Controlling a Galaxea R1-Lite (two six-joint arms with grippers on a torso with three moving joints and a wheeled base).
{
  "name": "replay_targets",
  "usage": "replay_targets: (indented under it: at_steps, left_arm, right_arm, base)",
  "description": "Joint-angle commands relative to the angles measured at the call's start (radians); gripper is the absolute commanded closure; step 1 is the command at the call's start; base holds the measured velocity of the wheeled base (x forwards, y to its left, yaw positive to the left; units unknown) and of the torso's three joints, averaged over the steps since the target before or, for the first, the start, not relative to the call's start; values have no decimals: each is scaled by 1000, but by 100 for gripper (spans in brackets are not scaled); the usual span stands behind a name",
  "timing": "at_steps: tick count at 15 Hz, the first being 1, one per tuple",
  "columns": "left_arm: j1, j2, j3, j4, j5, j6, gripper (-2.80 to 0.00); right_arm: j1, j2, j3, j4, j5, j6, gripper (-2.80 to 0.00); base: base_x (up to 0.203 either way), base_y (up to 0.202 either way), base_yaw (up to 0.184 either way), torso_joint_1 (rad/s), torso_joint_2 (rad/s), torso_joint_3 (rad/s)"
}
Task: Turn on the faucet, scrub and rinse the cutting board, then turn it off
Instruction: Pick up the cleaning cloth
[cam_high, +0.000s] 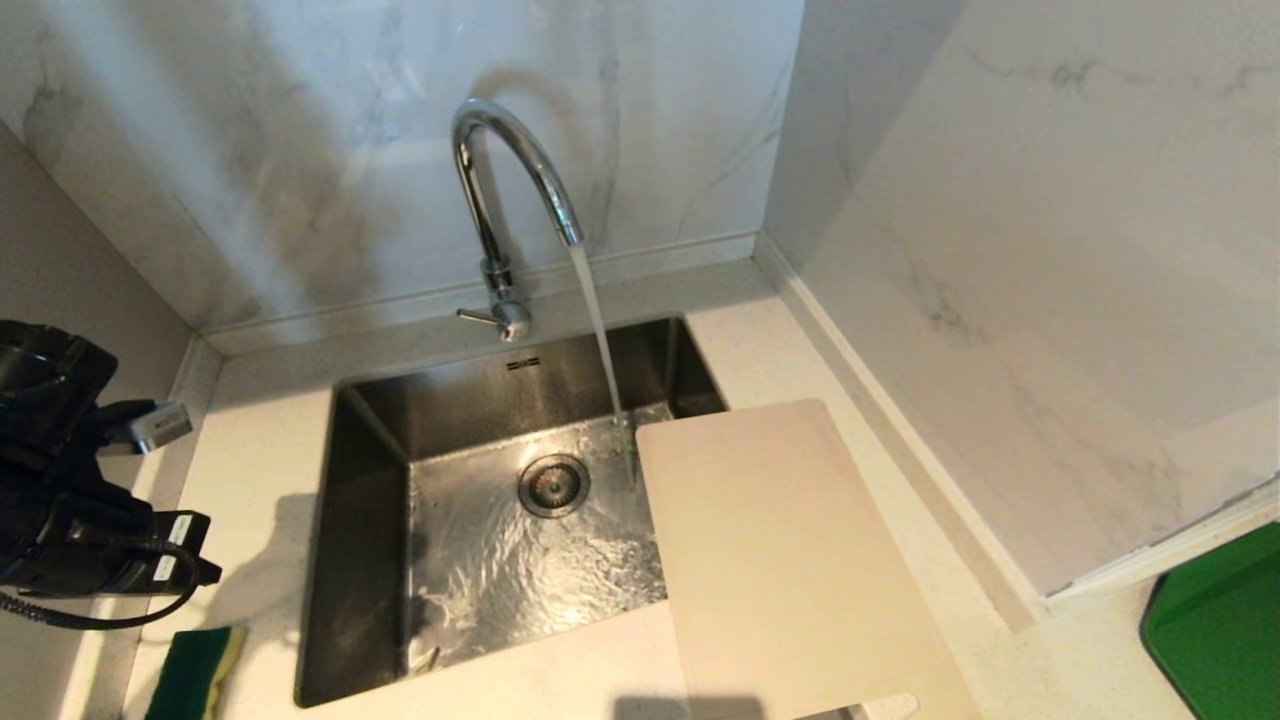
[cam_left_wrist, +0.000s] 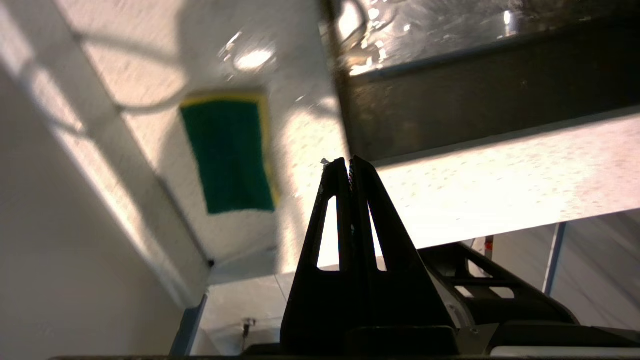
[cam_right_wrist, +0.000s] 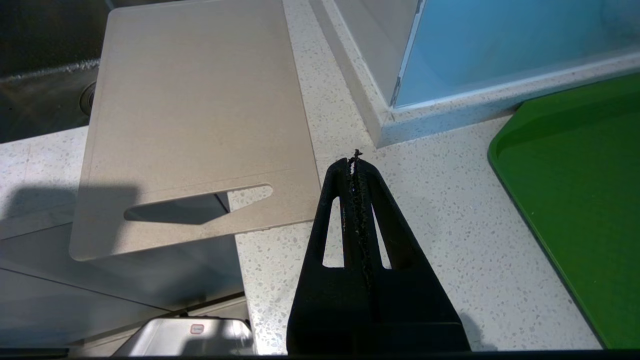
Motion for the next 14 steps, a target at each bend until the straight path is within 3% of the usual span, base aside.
replay_targets:
  at_steps: [1,2,3,8,14]
  left_arm:
    - [61,-28,41,2,0,0,0]
    - [78,-41,54,3,2,10,0]
    - [88,-51,84,2,8,34,-280]
    - [101,-59,190,-14,25,84,-280]
    - [236,55,339,-286,18,187,-280]
  right_arm:
    - [0,-1,0,0,0,0,0]
    - [0,1,0,0,0,0,0]
    - [0,0,0,0,0,0,0]
    - [1,1,0,0,0,0,0]
    - [0,0,0,0,0,0,0]
  base:
    - [0,0,0,0,0,0]
    - [0,0,0,0,0,0]
    - [0,0,0,0,0,0]
    - [0,0,0,0,0,0]
    - [0,0,0,0,0,0]
